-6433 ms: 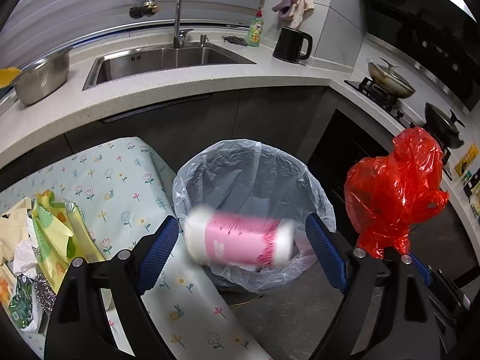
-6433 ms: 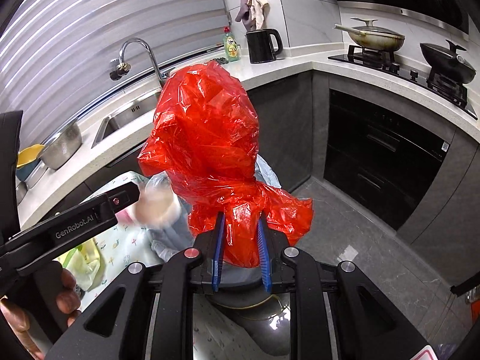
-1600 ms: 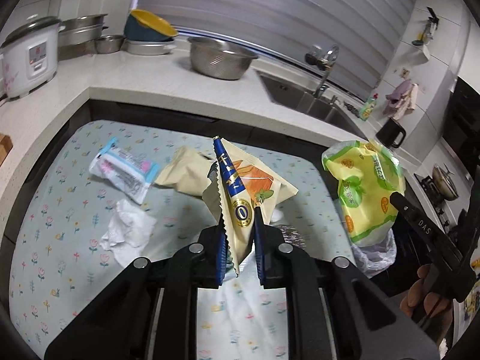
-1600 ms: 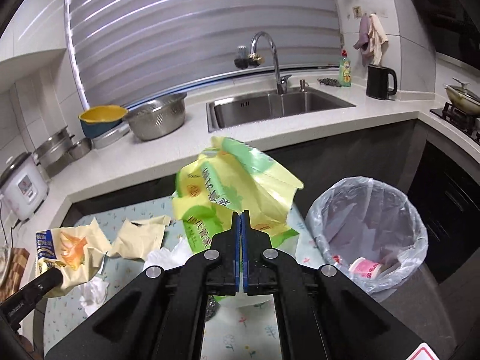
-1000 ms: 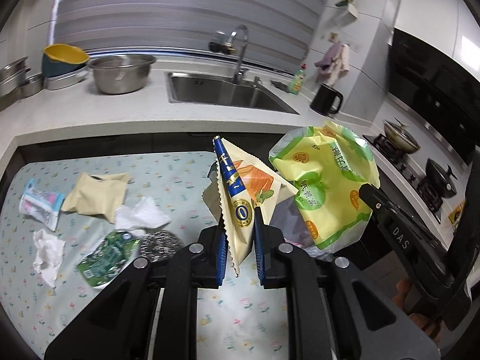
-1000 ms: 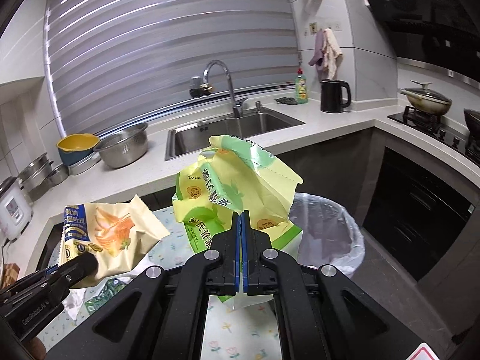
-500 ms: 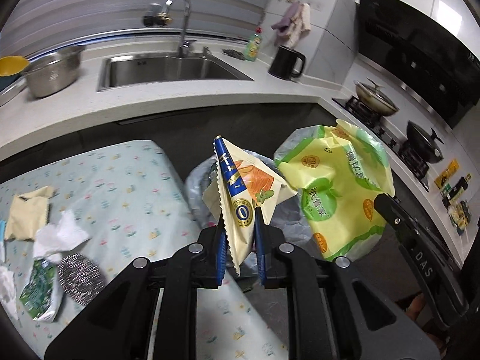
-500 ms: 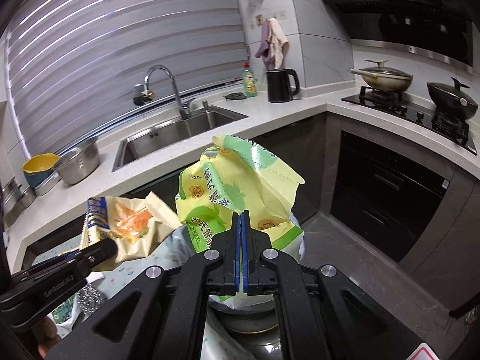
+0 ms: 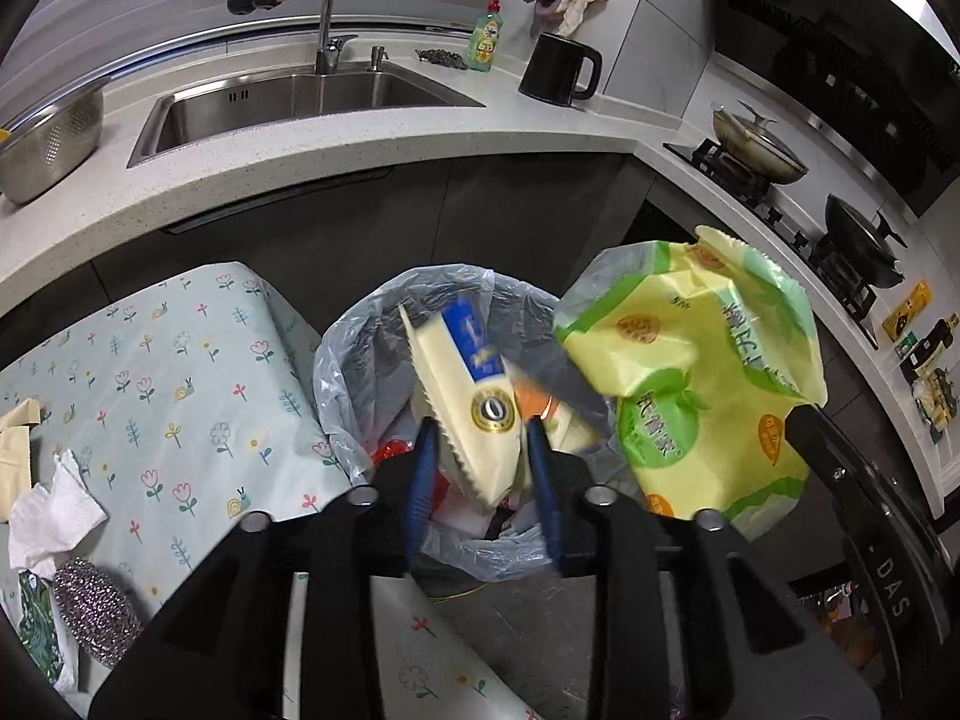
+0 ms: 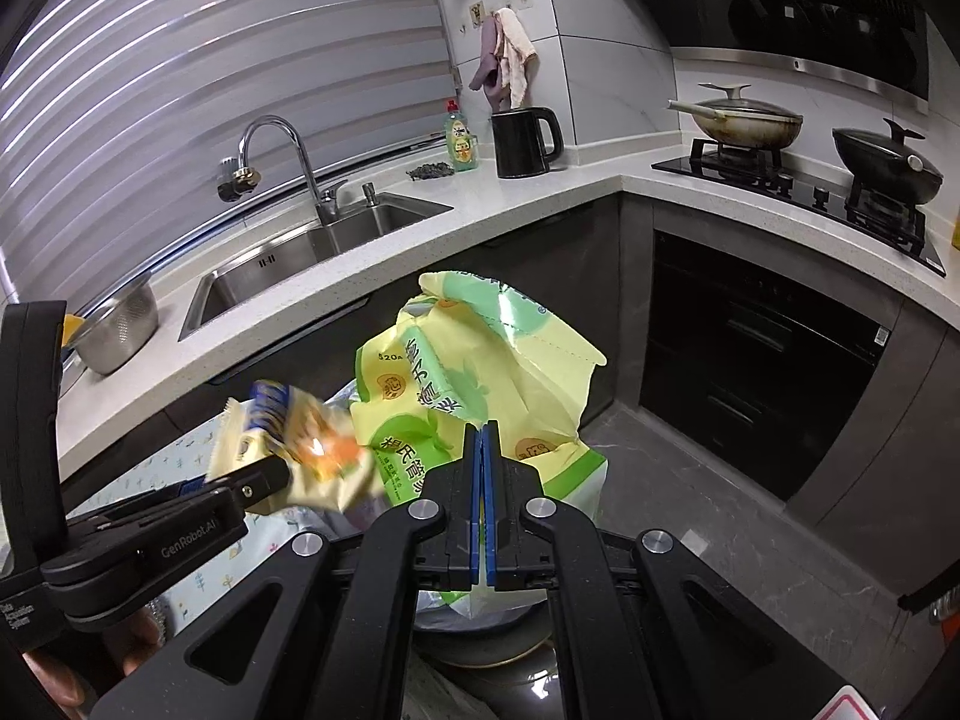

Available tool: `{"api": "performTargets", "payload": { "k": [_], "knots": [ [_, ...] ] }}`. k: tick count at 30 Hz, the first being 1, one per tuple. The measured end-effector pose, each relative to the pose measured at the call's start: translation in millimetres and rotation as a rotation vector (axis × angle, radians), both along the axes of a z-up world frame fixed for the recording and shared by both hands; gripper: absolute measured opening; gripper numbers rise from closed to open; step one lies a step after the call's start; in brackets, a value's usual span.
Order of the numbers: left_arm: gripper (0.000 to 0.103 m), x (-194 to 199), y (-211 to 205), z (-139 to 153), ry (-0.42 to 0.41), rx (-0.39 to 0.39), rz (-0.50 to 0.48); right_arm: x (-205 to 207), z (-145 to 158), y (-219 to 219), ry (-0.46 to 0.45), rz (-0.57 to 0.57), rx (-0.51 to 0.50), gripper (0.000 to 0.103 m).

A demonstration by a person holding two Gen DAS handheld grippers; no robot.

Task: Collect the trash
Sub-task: 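Carry the snack wrapper to the bin and release it while the right tool drops the yellow-green bag in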

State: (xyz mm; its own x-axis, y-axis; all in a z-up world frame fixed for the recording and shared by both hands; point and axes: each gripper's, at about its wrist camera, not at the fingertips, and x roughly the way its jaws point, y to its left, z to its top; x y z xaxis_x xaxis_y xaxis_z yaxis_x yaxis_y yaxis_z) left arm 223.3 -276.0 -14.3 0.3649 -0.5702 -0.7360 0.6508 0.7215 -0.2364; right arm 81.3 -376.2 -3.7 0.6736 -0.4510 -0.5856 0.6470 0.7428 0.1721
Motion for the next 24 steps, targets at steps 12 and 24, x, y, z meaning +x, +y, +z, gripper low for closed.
{"api": "performTargets", "payload": {
  "k": [12, 24],
  "knots": [
    [0.069, 11.7, 31.8, 8.4, -0.066, -0.007, 0.102, 44.6, -3.8, 1.7, 0.013, 0.048, -0.002, 0.001],
    [0.079, 22.7, 67.2, 17.9, -0.115, 0.005, 0.190, 78.8, -3.9, 18.0, 0.021, 0.067, -0.015, 0.034]
  ]
}}
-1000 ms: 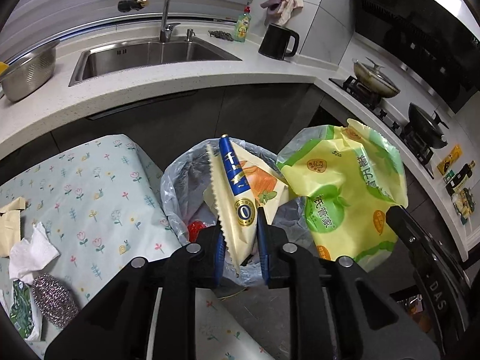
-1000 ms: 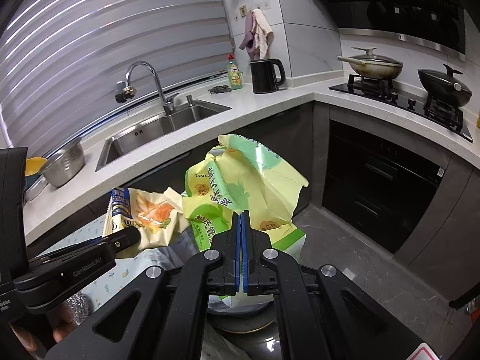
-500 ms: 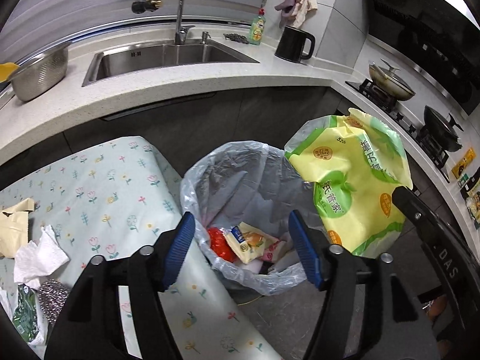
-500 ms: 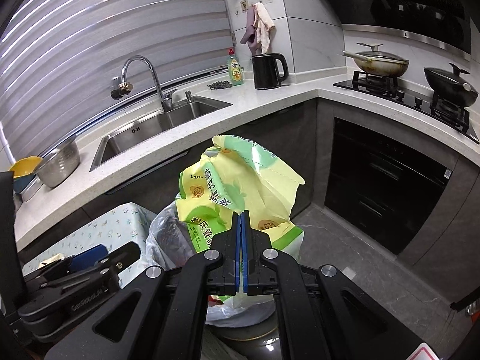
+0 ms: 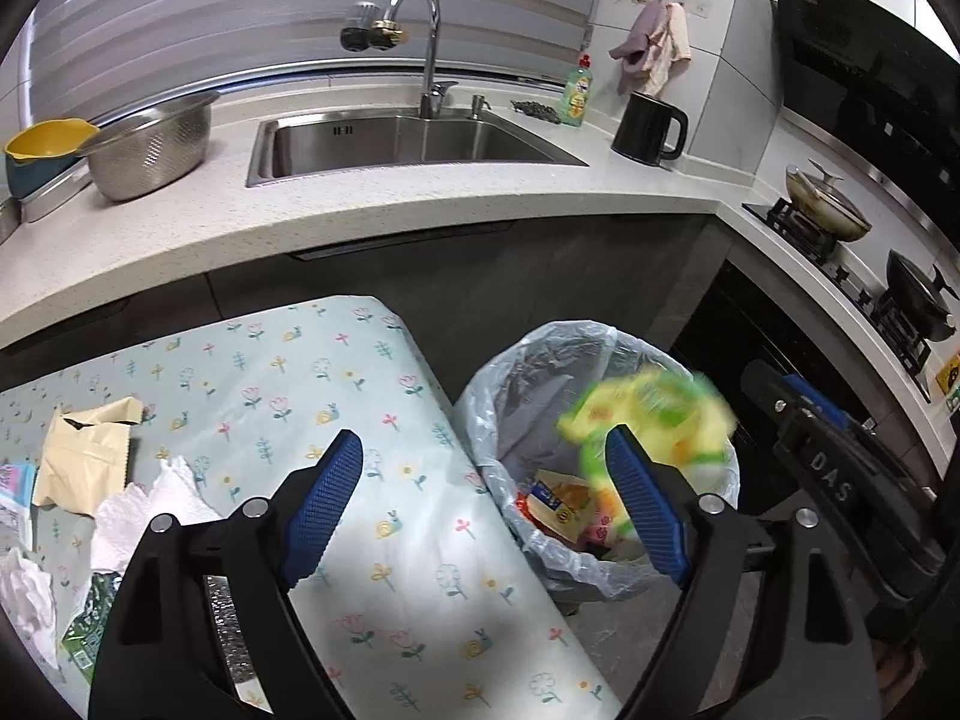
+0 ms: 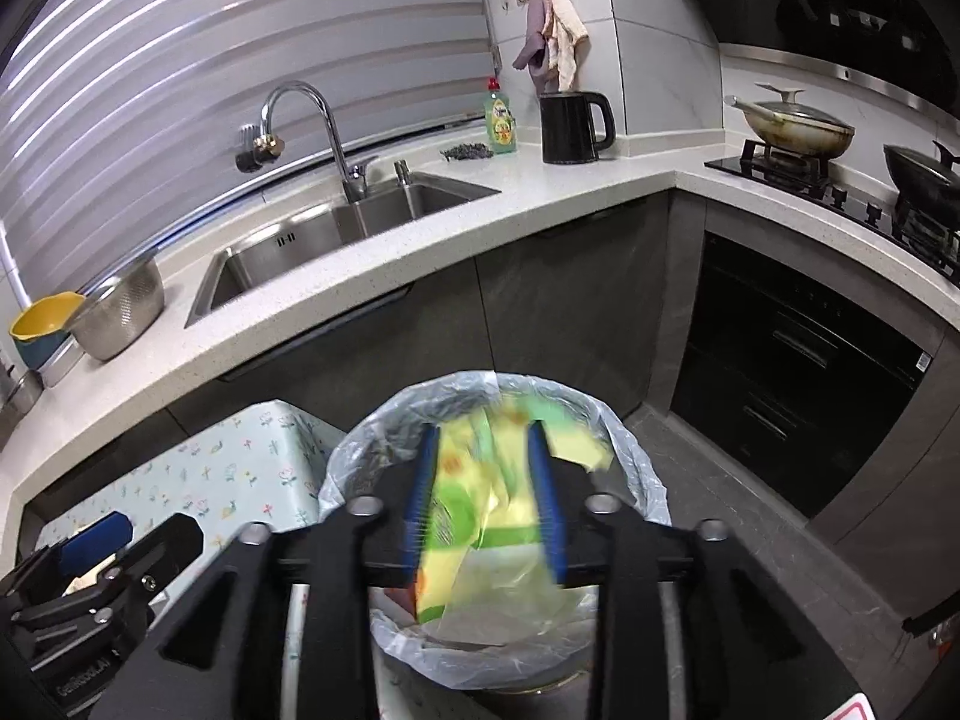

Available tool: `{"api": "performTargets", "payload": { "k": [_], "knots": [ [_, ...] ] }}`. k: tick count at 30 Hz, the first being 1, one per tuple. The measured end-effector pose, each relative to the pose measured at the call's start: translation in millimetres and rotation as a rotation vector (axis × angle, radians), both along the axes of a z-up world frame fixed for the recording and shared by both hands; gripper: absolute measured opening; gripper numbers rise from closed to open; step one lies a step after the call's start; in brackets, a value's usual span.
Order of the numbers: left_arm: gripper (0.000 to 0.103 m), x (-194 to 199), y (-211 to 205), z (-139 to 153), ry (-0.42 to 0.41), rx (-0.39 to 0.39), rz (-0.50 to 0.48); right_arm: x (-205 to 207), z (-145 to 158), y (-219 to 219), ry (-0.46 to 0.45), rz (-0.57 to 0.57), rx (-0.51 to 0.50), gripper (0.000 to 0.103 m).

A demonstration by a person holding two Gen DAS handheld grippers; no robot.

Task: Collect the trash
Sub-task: 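Carry the snack wrapper to the bin and release it while the right tool drops the yellow-green bag in, then move both tools back over the remaining trash on the table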

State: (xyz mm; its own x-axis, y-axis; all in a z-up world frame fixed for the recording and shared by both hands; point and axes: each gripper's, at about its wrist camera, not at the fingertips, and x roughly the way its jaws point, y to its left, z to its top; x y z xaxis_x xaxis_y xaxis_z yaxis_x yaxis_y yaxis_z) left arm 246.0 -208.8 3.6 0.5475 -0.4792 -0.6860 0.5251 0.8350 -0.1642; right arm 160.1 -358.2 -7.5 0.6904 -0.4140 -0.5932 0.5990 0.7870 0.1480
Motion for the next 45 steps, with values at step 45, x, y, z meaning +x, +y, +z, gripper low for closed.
{"api": "performTargets", "payload": {
  "k": [45],
  "knots": [
    [0.090, -64.4, 311.3, 3.5, 0.044, -0.004, 0.489, -19.8, 33.0, 274.8, 0.029, 0.451, -0.039, 0.057]
  ]
}}
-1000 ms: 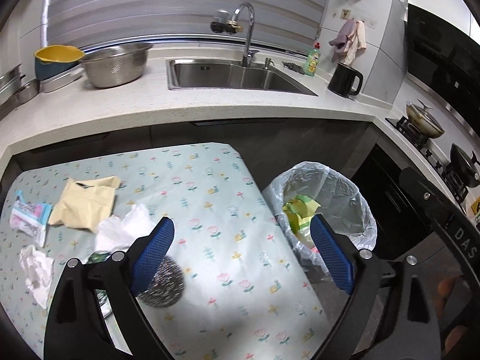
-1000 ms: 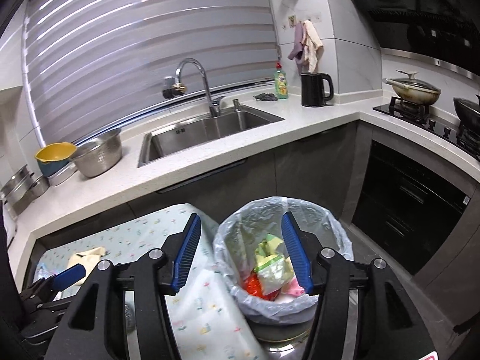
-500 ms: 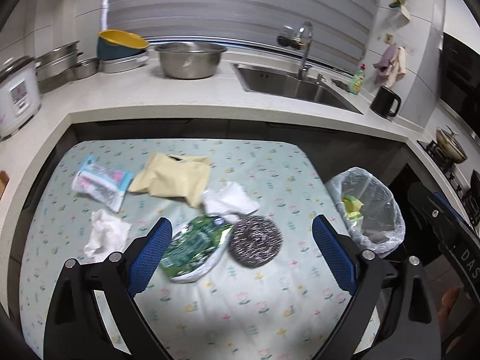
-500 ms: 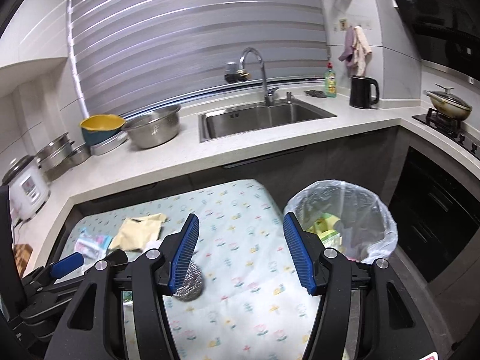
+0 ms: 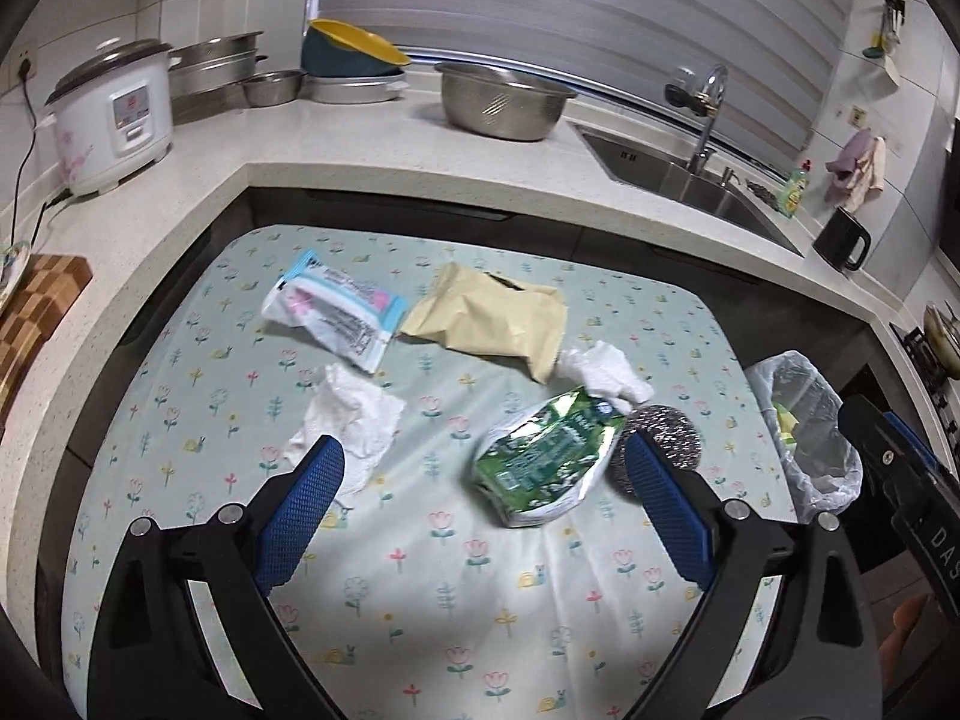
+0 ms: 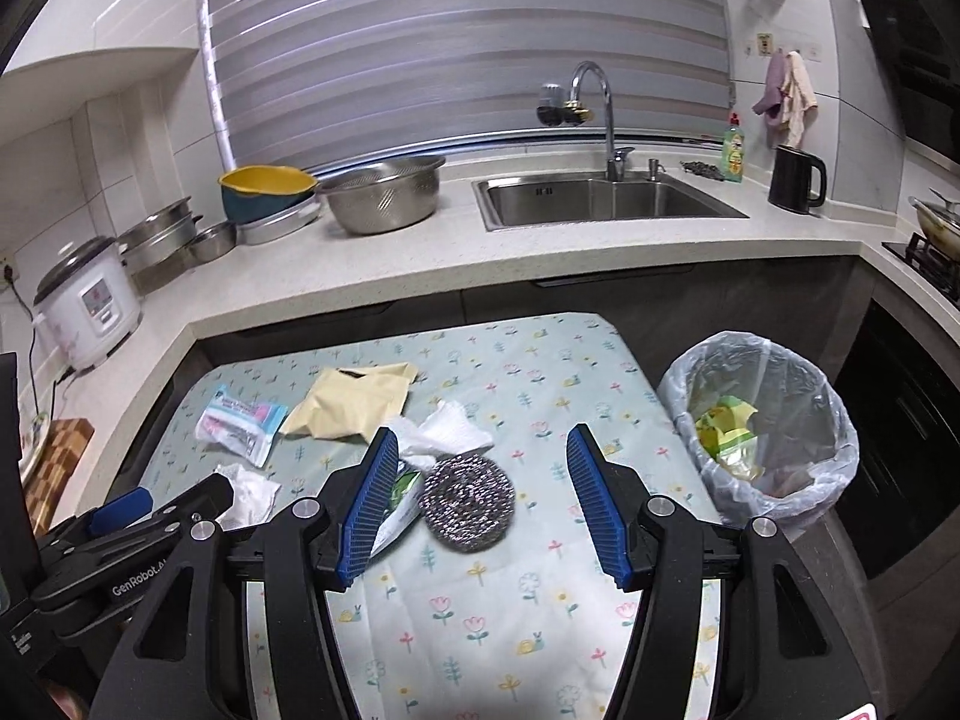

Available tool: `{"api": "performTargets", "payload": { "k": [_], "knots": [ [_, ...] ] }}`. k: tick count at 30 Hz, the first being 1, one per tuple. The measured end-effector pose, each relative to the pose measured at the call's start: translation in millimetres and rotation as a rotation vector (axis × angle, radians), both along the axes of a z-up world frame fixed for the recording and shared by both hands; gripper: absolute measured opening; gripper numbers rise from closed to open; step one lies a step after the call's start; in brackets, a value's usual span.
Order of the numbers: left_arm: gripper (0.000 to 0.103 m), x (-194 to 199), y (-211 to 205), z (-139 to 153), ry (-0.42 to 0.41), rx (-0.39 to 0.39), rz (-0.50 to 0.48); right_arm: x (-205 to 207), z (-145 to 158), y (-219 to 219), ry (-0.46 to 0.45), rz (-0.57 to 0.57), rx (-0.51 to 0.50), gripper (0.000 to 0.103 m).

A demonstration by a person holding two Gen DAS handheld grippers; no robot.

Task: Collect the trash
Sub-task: 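Move both tools back over the remaining trash on the table, then grasp the crumpled white tissue with the left tool while the right tool grasps the white foam sheet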

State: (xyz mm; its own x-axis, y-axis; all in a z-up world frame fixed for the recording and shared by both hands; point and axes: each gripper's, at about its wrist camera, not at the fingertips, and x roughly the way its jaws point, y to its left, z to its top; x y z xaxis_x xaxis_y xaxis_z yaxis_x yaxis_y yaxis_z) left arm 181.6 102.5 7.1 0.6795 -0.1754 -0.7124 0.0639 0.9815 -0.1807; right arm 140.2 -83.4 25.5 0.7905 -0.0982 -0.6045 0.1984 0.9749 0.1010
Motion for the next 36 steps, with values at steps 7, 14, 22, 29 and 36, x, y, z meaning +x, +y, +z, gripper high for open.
{"api": "performTargets", "payload": {
  "k": [7, 14, 22, 29, 36],
  "knots": [
    [0.090, 7.5, 22.2, -17.7, 0.035, 0.006, 0.038, 15.4, -20.2, 20.5, 0.050, 0.027, -0.005, 0.057],
    [0.090, 28.9, 46.9, -42.2, 0.088, -0.007, 0.090, 40.5, -42.6, 31.7, 0.098, 0.050, 0.001, 0.057],
    [0.090, 53.7, 70.4, -72.1, 0.146, -0.008, 0.135, 89.1, -69.8, 47.8, 0.145, 0.091, -0.004, 0.057],
    [0.090, 72.7, 83.5, -93.7, 0.190, -0.023, 0.165, 131.2, -96.4, 59.8, 0.186, 0.119, -0.020, 0.056],
    [0.084, 87.2, 80.3, -109.3, 0.222, -0.055, 0.149, 154.8, -115.0, 55.1, 0.229, 0.126, -0.007, 0.036]
  ]
}}
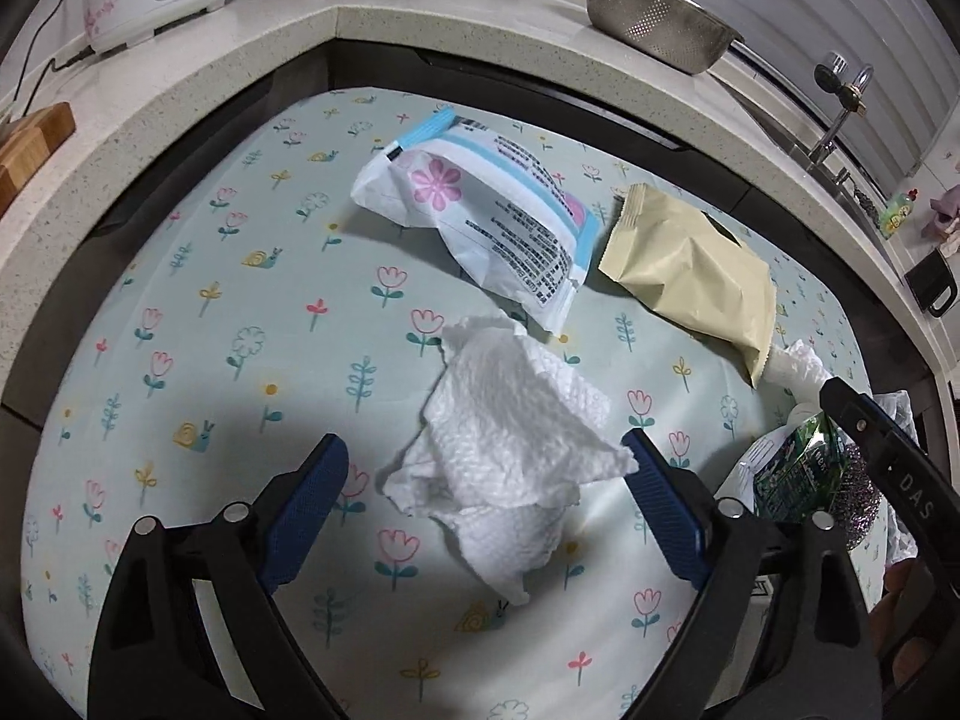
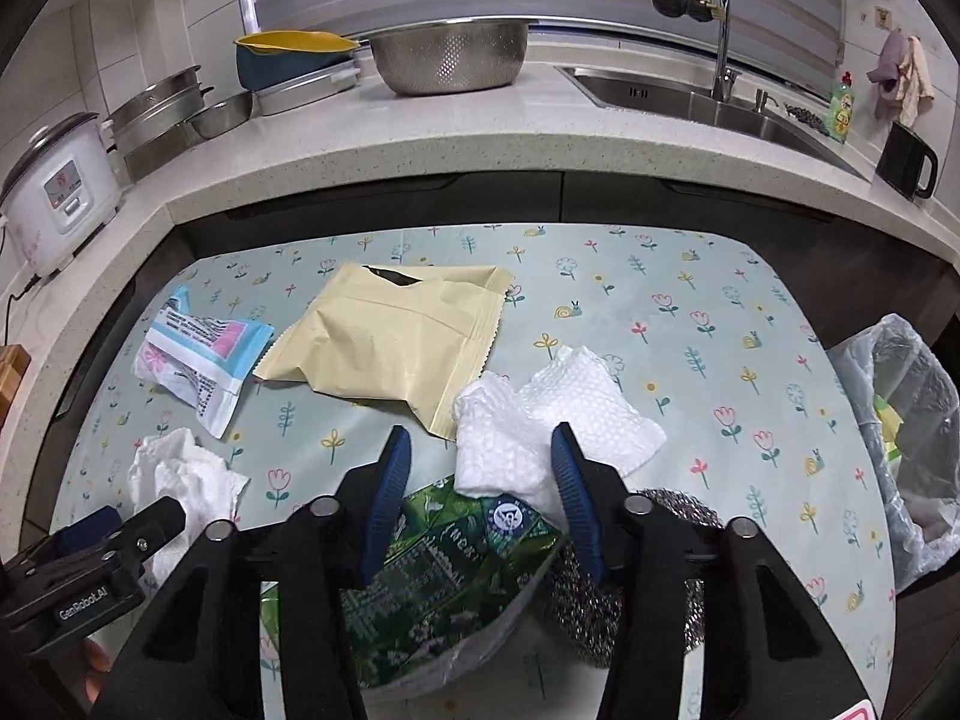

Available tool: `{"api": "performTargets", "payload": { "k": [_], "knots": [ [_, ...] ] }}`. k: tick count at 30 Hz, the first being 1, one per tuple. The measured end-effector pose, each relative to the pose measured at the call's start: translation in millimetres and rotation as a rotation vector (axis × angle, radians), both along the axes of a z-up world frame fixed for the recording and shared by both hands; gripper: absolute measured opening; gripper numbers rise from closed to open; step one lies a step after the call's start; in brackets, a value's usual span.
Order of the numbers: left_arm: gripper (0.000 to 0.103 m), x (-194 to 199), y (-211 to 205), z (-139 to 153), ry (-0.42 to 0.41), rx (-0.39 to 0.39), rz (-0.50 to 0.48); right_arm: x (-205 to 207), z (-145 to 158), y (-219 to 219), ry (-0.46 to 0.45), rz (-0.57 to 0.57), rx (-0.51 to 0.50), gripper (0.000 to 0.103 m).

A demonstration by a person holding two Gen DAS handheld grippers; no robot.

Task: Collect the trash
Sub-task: 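Grasp the crumpled white tissue with the left tool while the right tool grasps the white foam sheet, then carry tissue and foam sheet to the bin and open both tools inside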

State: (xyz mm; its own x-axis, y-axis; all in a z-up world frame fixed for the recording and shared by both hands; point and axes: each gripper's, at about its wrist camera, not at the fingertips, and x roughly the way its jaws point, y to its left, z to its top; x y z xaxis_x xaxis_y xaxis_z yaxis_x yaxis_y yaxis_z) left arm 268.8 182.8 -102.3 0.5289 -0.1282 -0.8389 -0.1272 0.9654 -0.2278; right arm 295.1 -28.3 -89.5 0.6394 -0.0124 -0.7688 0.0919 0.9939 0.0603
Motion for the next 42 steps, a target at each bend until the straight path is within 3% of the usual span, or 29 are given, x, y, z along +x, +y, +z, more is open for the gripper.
{"api": "performTargets", "payload": {
  "k": [3, 6, 8, 11, 19, 25, 34, 42],
  "knots": [
    [0.068, 4.8, -5.6, -5.1, 0.017, -0.007, -0.023, 2.8, -2.9, -4.5, 0.011, -0.004, 0.000, 0.019],
    [0.045, 7.7, -10.7, -10.1, 0.030, 0.007, -0.035, 1.4, 0.4, -10.0, 0.005, -0.011, 0.008, 0.007],
    [0.022, 7.4, -12.8, -9.7, 0.031, 0.015, -0.041, -2.2, 8.2, -14.3, -0.017, -0.018, 0.018, 0.006],
    [0.011, 5.1, -13.7, -3.5, 0.030, -0.015, -0.050, -10.1, 27.4, -22.3, -0.063, -0.029, 0.027, 0.006],
    [0.008, -15.5, -24.4, 42.3, -0.071, -0.012, -0.066, -47.8, 97.1, -50.4, -0.216, -0.073, 0.036, 0.006],
    [0.008, -34.8, -43.8, 85.6, -0.155, -0.020, -0.097, -83.0, 133.2, -71.7, -0.287, -0.103, 0.036, 0.006],
    [0.008, -63.6, -91.0, 144.3, -0.267, -0.029, -0.184, -137.2, 154.0, -114.7, -0.333, -0.172, 0.040, 0.006],
    [0.008, -84.0, -160.5, 167.4, -0.308, -0.025, -0.329, -178.9, 155.3, -160.3, -0.350, -0.258, 0.047, 0.006]
  ]
}}
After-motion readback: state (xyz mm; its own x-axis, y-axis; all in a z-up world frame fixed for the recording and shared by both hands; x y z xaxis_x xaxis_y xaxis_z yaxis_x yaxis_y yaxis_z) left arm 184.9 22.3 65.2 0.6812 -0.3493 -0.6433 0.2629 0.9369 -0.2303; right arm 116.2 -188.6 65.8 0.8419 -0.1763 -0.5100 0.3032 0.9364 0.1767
